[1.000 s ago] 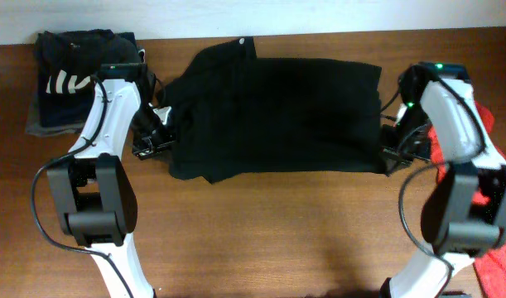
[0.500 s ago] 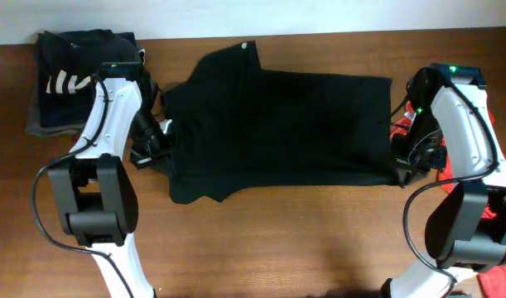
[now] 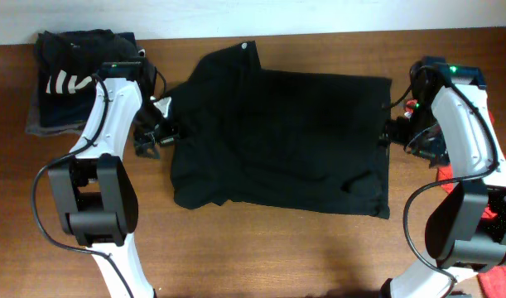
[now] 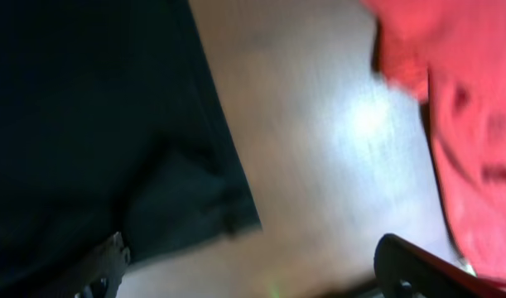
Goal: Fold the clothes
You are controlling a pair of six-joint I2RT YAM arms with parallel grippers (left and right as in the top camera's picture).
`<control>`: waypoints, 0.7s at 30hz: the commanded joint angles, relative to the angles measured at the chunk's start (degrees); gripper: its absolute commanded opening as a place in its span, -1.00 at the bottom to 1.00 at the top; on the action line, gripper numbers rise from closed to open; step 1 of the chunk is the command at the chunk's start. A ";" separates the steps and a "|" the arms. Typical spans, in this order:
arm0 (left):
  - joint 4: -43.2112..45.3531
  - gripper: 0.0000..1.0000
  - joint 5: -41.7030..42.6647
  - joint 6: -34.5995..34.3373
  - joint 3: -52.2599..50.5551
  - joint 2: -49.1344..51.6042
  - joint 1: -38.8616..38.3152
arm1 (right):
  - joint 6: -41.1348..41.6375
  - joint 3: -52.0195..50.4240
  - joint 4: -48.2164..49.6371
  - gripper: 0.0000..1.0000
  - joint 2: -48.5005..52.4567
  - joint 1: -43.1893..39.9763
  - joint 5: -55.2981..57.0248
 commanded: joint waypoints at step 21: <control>-3.58 0.47 8.26 -0.46 -13.60 -0.02 -1.18 | -1.22 -0.31 10.40 0.91 -0.02 -0.48 -6.05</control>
